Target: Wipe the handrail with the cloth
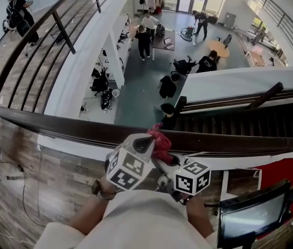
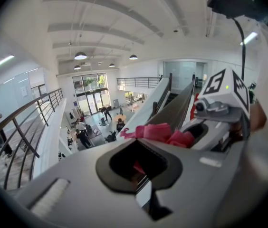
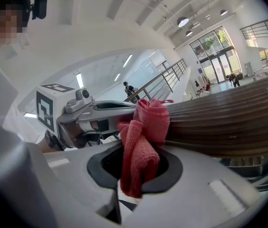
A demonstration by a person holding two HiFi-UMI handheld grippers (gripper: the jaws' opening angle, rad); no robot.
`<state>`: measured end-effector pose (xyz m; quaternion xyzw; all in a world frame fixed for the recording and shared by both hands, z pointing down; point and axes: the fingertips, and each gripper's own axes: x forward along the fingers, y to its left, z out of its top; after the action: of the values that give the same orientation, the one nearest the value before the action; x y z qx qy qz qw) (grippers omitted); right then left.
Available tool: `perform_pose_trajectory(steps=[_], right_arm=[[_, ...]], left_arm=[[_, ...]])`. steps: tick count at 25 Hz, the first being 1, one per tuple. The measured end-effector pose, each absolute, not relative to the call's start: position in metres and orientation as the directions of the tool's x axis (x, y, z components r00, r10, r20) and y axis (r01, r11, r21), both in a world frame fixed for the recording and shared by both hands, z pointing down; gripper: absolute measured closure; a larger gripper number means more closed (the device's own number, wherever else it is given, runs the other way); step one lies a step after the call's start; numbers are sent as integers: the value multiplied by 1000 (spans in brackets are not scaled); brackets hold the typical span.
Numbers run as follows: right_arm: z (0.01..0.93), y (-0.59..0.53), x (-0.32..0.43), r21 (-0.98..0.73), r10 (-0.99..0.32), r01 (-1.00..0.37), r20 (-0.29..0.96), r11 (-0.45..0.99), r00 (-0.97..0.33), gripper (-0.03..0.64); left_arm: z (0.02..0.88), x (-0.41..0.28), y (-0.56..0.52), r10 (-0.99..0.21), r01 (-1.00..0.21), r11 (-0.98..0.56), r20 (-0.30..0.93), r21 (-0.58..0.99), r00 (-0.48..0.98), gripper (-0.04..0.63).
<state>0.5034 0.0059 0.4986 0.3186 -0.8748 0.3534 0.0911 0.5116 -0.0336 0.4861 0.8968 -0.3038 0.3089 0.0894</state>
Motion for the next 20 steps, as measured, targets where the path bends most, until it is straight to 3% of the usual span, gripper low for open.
perform_pose_trajectory(steps=[20], right_arm=[[500, -1, 455, -538, -460, -623, 420, 567, -782, 552]], left_arm=[[487, 461, -41, -522, -640, -769, 582, -4, 624, 592]])
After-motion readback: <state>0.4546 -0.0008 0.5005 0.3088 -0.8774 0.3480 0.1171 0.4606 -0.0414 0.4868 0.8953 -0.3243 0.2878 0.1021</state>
